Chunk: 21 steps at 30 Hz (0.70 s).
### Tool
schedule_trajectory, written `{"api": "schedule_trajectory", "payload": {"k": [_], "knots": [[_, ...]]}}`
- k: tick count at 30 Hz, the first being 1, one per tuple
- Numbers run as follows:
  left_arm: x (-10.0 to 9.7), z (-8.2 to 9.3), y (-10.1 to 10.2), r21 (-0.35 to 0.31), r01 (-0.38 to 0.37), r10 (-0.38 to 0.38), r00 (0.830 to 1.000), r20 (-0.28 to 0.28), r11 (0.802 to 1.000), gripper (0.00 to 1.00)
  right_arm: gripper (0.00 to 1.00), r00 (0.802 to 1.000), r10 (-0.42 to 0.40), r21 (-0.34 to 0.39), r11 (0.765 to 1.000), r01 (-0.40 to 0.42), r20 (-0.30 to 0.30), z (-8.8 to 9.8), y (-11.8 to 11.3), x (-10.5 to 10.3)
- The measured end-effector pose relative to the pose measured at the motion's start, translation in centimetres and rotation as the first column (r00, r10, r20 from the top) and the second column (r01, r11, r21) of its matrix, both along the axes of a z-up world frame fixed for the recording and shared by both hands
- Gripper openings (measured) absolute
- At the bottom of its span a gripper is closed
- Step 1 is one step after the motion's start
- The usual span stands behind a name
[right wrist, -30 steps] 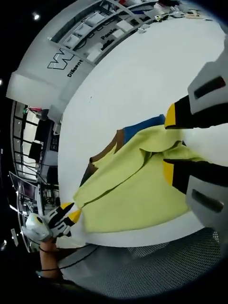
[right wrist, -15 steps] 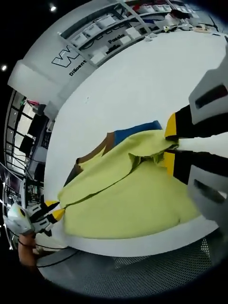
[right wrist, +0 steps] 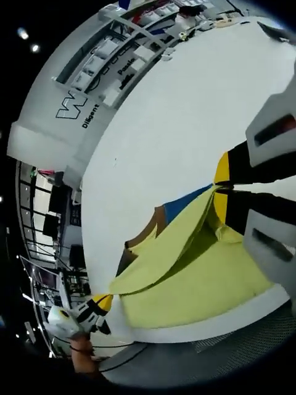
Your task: Fold the garment on the visible template until the final outline fits inside the template.
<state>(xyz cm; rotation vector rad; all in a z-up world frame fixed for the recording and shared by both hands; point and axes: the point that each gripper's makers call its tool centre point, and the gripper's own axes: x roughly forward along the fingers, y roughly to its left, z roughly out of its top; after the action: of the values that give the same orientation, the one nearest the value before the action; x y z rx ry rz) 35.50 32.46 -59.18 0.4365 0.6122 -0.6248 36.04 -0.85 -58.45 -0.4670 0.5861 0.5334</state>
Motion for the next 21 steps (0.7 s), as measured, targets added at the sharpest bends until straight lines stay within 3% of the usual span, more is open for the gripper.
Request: {"api": "schedule_trajectory", "payload": {"k": [5, 9, 16, 21], "knots": [[1.9, 0.9, 0.4, -0.046, -0.049, 0.05, 0.998, 0.022, 0.998, 0.0, 0.0, 0.999, -0.041, 0.042, 0.998, 0.04, 0.011, 0.6, 0.0, 1.5], [3.0, 1.0, 0.6, -0.091, -0.115, 0.115, 0.993, 0.0, 0.989, 0.0, 0.0, 0.998, -0.065, 0.054, 0.996, 0.064, 0.016, 0.8, -0.1, 2.4], [5.2, 0.5, 0.6, -0.065, -0.151, 0.151, 0.989, 0.002, 0.986, 0.0, 0.0, 0.993, -0.115, 0.061, 0.992, 0.115, 0.007, 0.4, -0.1, 4.5], [6.0, -0.7, 0.7, -0.031, -0.194, 0.193, 0.981, -0.031, 0.98, 0.0, 0.0, 0.989, -0.15, 0.074, 0.986, 0.15, -0.009, -0.2, -0.1, 5.9]]}}
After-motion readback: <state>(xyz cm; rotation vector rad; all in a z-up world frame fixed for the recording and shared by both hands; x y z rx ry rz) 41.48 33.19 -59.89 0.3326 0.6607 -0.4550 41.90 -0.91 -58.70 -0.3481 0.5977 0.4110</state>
